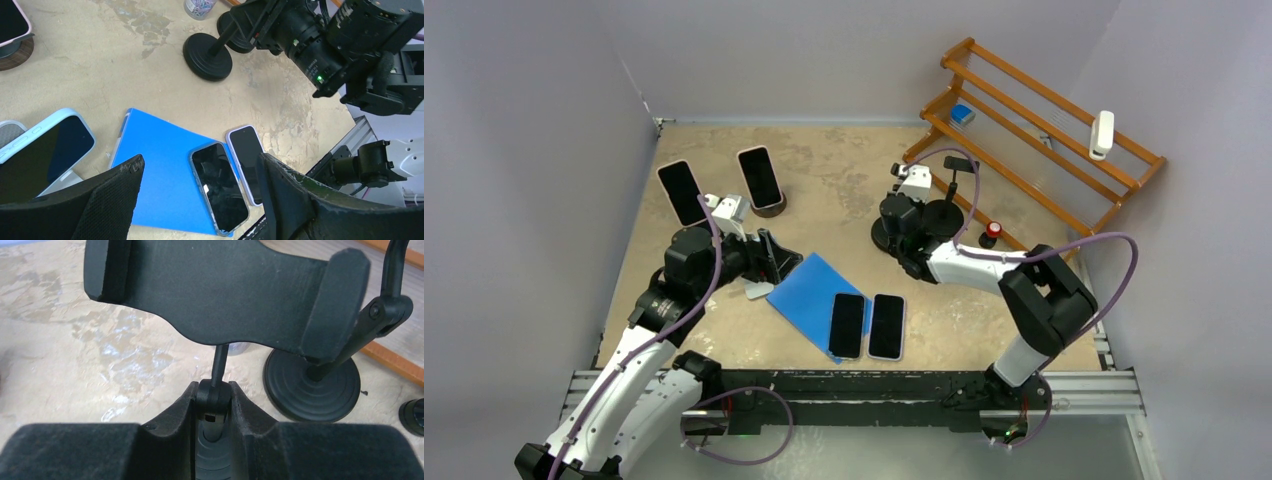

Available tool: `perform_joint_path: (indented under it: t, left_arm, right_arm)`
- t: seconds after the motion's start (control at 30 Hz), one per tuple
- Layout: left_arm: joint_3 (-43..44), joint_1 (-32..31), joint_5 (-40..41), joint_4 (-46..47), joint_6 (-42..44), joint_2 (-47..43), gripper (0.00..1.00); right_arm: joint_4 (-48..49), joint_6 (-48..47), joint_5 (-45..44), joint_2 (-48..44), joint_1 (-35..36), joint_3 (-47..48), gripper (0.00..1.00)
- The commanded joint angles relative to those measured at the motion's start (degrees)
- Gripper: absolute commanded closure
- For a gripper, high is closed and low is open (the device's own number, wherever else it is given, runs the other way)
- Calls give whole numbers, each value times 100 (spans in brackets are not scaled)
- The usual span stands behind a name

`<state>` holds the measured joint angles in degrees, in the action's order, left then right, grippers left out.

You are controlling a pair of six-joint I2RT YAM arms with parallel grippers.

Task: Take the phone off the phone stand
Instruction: Move the phone stand to the center of the board.

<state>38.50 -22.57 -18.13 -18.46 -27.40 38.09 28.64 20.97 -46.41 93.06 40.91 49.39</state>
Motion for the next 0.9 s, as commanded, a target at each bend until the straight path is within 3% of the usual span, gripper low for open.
perform_joint_path:
  t: [0.0, 0.5, 0.73, 0.77, 0.87]
  left_arm:
    - [-26, -2, -111, 278, 42, -13, 21]
    - [-27, -6, -82, 269, 33, 11, 21]
    - [-27, -2, -50, 257, 24, 14, 21]
    - [-22, -2, -57, 262, 17, 18, 21]
    - [-18, -2, -59, 264, 15, 32, 21]
  right_arm:
    - [705, -366, -383, 176, -137, 401, 100]
    - [1116, -651, -319, 730, -463, 704, 100]
    - [851, -529, -295, 898, -484, 915, 100]
    - [763, -458, -273, 909, -473, 968, 97]
    - [480, -287, -203, 905, -478, 993, 73]
